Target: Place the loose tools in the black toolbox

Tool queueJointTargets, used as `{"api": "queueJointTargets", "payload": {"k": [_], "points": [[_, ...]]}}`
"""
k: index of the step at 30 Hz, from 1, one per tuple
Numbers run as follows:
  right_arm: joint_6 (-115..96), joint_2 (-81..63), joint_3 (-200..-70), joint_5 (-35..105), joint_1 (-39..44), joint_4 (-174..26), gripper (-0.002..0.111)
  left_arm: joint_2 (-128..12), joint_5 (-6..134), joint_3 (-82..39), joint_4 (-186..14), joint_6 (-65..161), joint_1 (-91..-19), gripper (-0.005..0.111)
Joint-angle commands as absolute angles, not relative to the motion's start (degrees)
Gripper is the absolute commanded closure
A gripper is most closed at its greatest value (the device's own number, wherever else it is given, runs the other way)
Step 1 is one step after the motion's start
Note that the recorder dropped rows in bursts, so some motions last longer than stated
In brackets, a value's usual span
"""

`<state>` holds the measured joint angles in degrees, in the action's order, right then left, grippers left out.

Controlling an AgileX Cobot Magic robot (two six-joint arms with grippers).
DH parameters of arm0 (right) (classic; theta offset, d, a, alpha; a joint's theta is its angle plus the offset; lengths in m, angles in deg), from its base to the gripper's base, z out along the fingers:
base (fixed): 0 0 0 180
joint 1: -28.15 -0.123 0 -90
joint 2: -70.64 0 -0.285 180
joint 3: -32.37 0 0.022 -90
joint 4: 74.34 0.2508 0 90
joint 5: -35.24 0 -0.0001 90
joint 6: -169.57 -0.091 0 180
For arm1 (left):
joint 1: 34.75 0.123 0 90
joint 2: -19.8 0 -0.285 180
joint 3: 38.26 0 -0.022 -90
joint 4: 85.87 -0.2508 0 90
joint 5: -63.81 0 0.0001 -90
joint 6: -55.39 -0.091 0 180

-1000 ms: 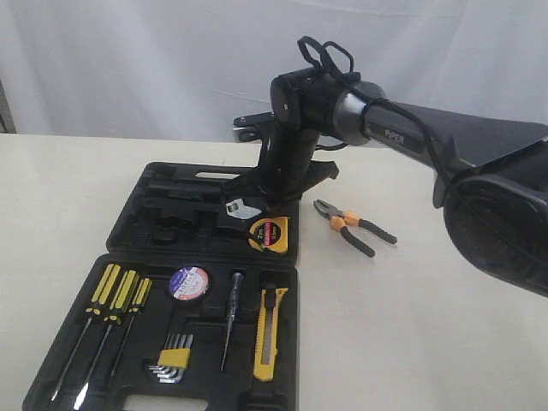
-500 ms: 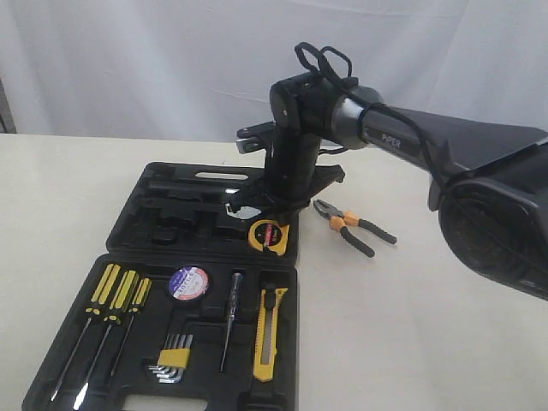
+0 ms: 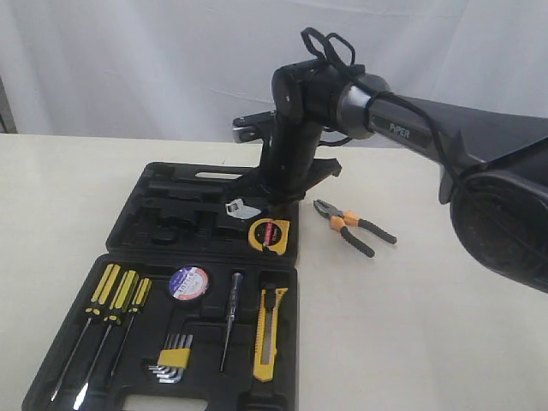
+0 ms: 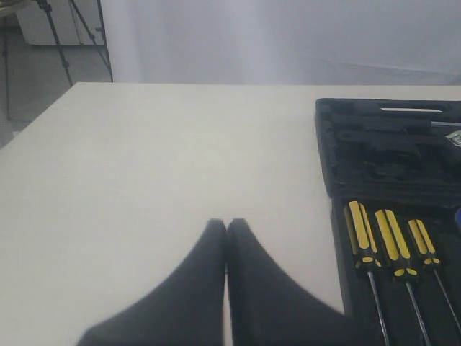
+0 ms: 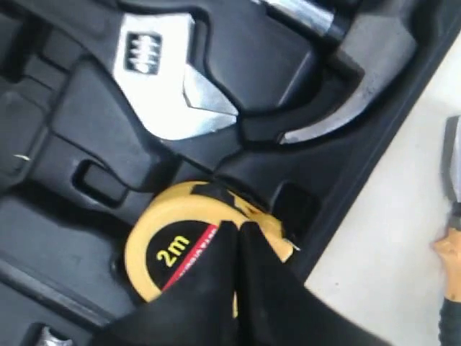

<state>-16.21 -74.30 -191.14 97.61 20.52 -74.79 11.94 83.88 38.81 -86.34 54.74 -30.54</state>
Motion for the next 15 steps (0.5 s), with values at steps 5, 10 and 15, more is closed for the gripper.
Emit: {"api": "queueJointTargets", "payload": {"k": [5, 10, 15], "points": [[-14.04, -79.4, -191.06, 97.29, 20.66, -70.34, 0.109, 12.01, 83.43, 38.96, -85.87, 54.98, -30.82, 0.107], [-13.44, -81.13, -191.06, 97.84, 20.66, -68.14, 0.109, 12.01, 83.43, 38.96, -85.87, 54.98, -30.82, 0.107], [-13.43, -80.72, -191.06, 98.65, 20.66, -68.01, 0.109, 12.01, 83.43, 38.96, -85.87, 54.98, -30.82, 0.107]]}}
